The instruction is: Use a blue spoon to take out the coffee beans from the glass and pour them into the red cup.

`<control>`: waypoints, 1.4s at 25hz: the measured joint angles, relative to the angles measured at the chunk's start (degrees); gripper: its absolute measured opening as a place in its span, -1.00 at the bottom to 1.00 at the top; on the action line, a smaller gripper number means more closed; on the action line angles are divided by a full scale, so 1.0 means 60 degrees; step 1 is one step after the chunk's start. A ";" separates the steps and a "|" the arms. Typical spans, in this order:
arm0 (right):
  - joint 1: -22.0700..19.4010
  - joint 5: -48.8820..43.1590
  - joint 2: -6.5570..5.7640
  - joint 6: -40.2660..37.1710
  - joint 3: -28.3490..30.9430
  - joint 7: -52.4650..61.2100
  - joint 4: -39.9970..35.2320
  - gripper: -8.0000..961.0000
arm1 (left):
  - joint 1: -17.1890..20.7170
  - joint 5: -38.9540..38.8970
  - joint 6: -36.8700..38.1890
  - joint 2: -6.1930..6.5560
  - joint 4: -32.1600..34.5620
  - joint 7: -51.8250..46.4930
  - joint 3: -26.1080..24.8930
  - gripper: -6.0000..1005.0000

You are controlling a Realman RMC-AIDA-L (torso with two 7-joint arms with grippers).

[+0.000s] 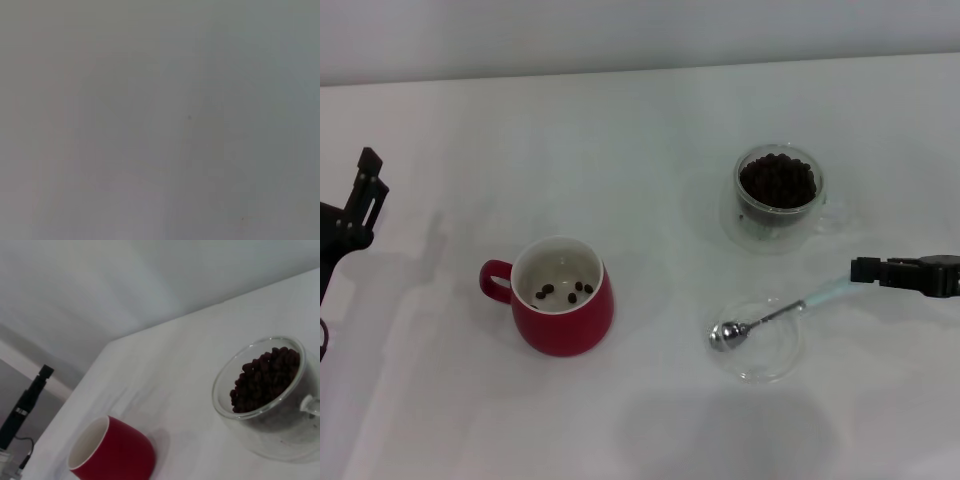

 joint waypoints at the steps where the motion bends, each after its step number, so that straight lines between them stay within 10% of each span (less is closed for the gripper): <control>1: 0.0004 0.0000 0.0004 0.0123 0.0000 -0.0001 0.0002 -0.44 | -0.0001 0.0000 0.0000 0.0000 0.0000 0.0000 0.0000 0.42; 15: -0.0076 0.2153 0.0034 0.1224 0.0068 -0.1047 0.0103 -0.32 | 0.0034 -0.0002 0.0001 0.0015 0.0000 0.0000 0.0000 0.42; 22: -0.0301 0.7817 0.1138 0.3251 0.0116 -0.6333 -0.0276 0.27 | 0.0208 -0.0514 -0.0020 -0.0007 0.0025 -0.0012 -0.0093 0.41; 35: 0.0201 1.2033 0.1121 0.5900 0.0227 -1.2058 -0.2964 0.77 | 0.0447 -0.2118 -0.0347 0.0049 -0.0278 -0.0524 -0.0088 0.42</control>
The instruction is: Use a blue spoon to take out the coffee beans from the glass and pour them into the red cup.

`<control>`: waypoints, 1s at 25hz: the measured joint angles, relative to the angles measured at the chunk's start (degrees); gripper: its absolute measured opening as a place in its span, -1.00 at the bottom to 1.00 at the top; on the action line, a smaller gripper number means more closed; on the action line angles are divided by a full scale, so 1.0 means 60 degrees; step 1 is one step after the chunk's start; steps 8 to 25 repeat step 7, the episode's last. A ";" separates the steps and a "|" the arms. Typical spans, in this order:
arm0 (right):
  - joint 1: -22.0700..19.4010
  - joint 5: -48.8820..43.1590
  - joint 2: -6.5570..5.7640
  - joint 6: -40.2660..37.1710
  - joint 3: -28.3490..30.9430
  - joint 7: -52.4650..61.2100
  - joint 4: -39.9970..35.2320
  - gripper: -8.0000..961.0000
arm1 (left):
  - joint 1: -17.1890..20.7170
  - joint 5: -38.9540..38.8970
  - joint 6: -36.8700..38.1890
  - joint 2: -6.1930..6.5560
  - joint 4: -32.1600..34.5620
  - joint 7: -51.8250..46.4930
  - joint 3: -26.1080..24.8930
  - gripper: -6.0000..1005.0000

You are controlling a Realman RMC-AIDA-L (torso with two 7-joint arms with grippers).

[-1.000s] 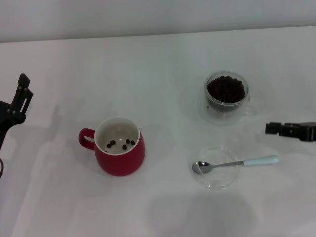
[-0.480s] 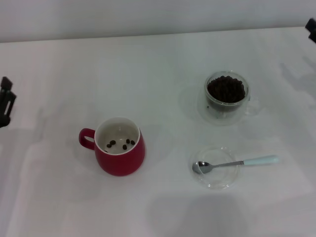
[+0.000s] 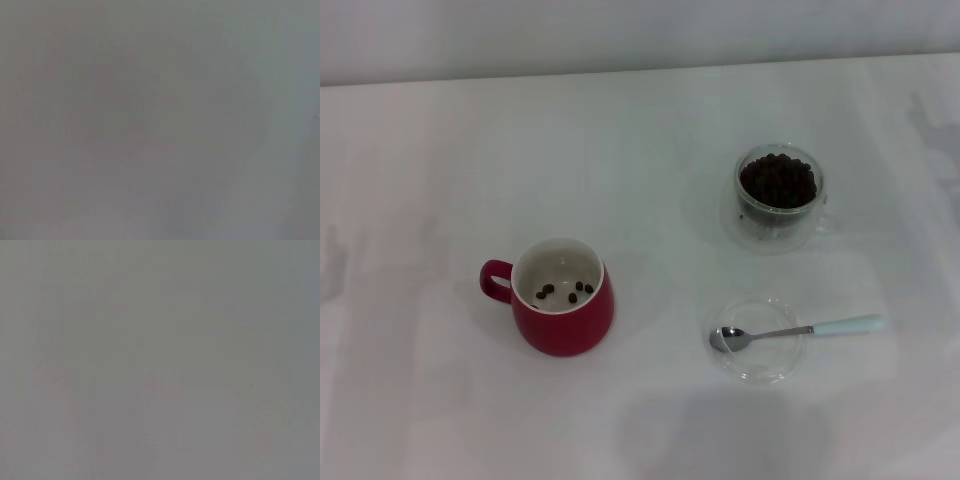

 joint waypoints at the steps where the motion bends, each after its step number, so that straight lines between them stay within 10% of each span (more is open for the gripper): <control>1: 0.0010 0.0125 0.0012 0.0002 0.0000 -0.0046 -0.0041 0.77 | -0.0003 -0.0012 -0.0011 0.0001 -0.0064 -0.0167 0.0000 0.42; 25: 0.0008 0.0476 0.0023 0.0057 0.0172 -0.0752 -0.0406 0.77 | 0.0012 -0.0726 -0.0053 -0.0040 -0.0005 -0.0257 0.0018 0.41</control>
